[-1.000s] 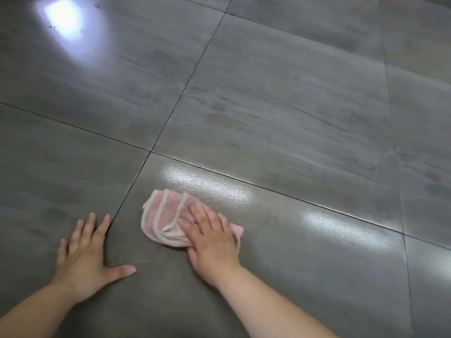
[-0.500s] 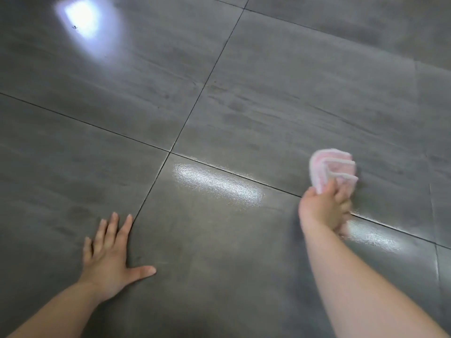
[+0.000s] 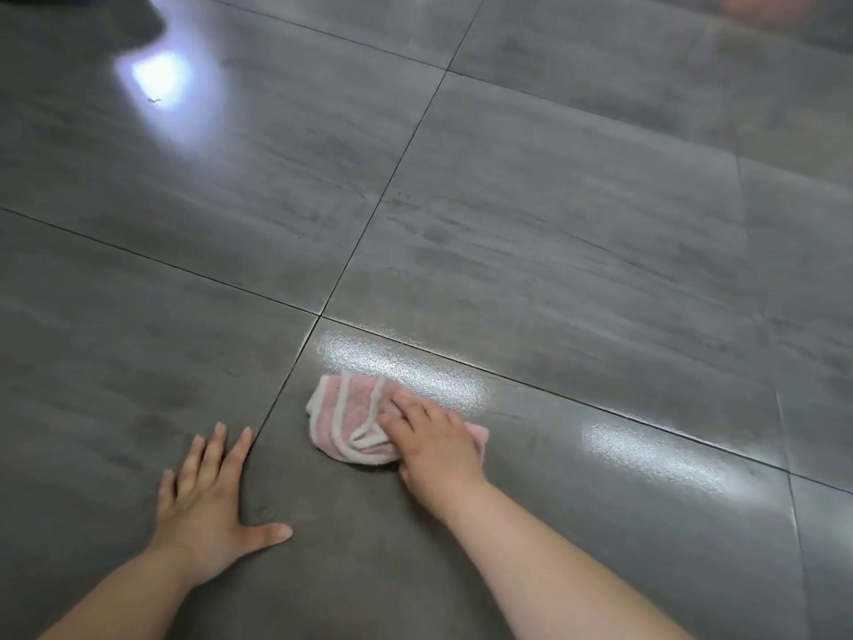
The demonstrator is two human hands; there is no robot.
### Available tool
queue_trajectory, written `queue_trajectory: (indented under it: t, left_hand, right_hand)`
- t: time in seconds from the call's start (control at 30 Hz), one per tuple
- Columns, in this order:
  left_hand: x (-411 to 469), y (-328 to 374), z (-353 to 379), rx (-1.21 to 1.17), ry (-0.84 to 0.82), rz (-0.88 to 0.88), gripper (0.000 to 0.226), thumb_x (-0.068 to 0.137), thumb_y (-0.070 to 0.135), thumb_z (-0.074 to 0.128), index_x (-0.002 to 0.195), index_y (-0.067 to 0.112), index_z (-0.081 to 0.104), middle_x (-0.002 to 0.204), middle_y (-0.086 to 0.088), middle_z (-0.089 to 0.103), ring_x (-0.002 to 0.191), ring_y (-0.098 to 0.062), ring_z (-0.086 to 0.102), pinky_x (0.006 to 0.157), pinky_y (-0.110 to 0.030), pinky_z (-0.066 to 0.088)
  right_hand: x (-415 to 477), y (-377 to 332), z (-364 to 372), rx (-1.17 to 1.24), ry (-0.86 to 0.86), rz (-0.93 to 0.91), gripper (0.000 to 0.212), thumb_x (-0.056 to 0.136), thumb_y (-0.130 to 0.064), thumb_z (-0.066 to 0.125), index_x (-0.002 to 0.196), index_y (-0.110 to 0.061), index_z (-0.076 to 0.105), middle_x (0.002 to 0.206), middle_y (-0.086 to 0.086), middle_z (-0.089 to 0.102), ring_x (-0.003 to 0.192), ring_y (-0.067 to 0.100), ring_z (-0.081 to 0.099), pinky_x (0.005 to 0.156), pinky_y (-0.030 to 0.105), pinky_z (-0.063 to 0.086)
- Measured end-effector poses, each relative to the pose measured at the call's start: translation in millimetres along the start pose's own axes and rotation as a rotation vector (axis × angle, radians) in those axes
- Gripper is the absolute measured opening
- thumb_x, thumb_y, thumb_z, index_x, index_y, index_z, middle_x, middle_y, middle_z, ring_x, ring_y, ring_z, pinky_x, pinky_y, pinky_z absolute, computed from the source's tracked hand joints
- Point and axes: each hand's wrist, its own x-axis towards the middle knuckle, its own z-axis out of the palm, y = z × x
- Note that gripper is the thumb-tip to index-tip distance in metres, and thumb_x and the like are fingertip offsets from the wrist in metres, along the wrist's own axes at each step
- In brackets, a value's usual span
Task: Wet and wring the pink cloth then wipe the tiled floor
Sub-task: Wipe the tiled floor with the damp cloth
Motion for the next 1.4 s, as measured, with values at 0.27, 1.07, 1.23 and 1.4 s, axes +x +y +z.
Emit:
queue_trajectory:
  t: [0.27,1.07,1.23,1.4]
  left_hand:
    - [-42,45,-72,-0.557,0.032,-0.036,0.039,0.082,0.027,0.062,0.117,0.009,0.058,0.124,-0.010,0.059,0.118,-0.026,0.052,0.100,-0.032,0.035]
    - [-457,149,-574,-1.327,-0.164,0.294,0.028,0.092,0.028,0.046,0.079,0.010,0.064,0.057,-0.002,0.072,0.057,-0.010,0.068,0.053,-0.021,0.052]
    - [-461,154,-588,-1.385,-0.159,0.312,0.017,0.091,0.010,0.047,0.079,0.006,0.059,0.048,-0.001,0.068,0.044,-0.010,0.064,0.039,-0.017,0.048]
    - [-431,177,-591,-1.364,-0.241,0.322,0.014,0.091,0.014,0.048,0.085,0.009,0.060,0.056,0.000,0.071,0.050,-0.012,0.067,0.045,-0.019,0.052]
  right_hand:
    - [-53,17,-103,0.799,-0.105,0.582,0.045,0.077,-0.004,0.040,0.107,-0.035,0.052,0.073,0.001,0.064,0.055,0.023,0.061,0.049,0.021,0.039]
    - [-236,-254,-654,0.911,0.245,0.167,0.051,0.074,-0.017,0.053,0.105,-0.057,0.051,0.094,-0.037,0.046,0.109,-0.004,0.048,0.080,-0.003,0.029]
    - [-251,-255,-672,1.155,0.256,0.243,0.050,0.069,-0.035,0.070,0.107,-0.045,0.037,0.121,-0.019,0.042,0.104,-0.012,0.045,0.081,-0.001,0.032]
    - [-232,-209,-680,1.392,0.138,0.378,0.065,0.087,-0.025,0.062,0.139,-0.031,0.024,0.128,-0.013,0.039,0.117,0.000,0.038,0.089,0.013,0.037]
